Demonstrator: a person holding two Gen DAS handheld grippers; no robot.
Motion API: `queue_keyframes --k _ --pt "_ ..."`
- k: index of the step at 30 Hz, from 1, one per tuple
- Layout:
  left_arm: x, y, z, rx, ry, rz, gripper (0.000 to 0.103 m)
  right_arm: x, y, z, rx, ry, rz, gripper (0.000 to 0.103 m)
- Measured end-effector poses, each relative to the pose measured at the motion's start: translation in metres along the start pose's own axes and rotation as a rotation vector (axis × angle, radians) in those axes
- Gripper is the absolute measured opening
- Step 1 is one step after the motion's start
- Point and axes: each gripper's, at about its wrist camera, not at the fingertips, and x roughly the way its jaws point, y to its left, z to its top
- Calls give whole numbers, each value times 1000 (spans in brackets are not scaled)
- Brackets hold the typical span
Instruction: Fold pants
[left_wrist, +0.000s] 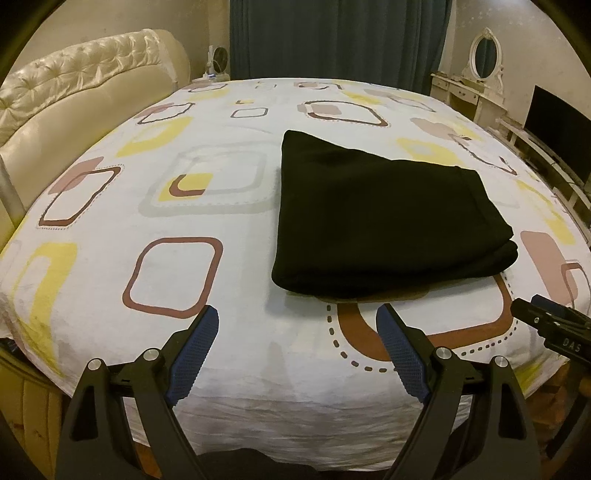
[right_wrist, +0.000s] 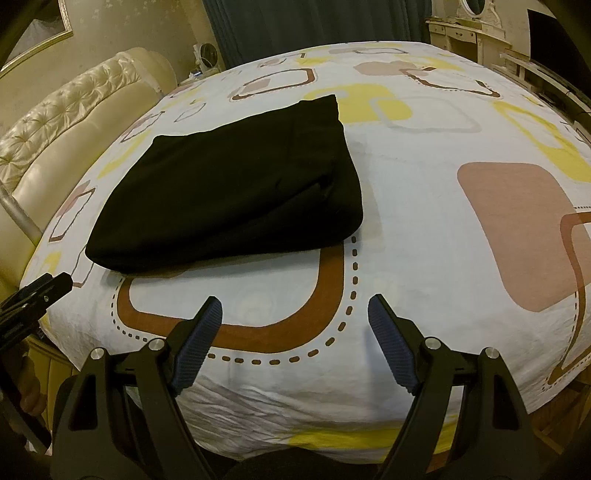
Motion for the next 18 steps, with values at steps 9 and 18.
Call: queue_keyframes --k 9,18 --pt "-2 -2 -1 10 -12 6 86 2 0 0 -3 6 4 81" --pt "1 -7 -1 39 -2 26 86 2 0 -1 -4 8 4 81"
